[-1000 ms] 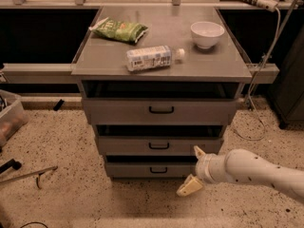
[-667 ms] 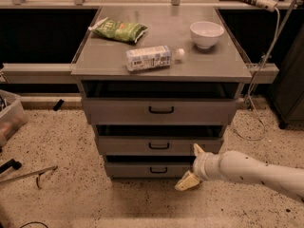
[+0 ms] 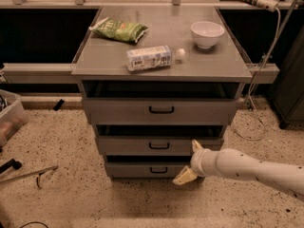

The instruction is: Open middle drawer

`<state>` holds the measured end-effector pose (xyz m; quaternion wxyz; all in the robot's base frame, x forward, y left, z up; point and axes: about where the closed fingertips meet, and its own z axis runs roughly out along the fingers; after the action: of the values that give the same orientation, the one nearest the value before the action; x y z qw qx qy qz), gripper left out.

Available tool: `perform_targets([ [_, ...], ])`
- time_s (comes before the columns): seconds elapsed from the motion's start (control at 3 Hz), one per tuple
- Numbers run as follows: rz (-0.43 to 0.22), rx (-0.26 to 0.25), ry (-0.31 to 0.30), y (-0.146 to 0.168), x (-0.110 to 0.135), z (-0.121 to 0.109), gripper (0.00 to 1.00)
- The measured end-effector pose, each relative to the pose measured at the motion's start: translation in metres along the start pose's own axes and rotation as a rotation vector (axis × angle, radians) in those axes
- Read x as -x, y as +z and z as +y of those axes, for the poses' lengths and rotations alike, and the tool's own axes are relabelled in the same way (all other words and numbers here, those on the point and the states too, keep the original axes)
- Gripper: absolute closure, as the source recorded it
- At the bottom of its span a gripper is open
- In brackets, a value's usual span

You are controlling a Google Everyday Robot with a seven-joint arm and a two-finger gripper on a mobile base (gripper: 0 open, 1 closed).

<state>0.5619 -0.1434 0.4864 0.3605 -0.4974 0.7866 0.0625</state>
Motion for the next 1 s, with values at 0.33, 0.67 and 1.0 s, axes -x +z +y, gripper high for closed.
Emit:
perform_targets([
  [0.33, -0.023, -0.046, -0.043, 0.017, 0.015, -0.025, 0.00],
  [0.67, -0.018, -0.065, -0.050, 0.029, 0.014, -0.042, 0.00],
  [1.0, 0.008, -0.048, -0.010, 0.054, -0.009, -0.058, 0.00],
])
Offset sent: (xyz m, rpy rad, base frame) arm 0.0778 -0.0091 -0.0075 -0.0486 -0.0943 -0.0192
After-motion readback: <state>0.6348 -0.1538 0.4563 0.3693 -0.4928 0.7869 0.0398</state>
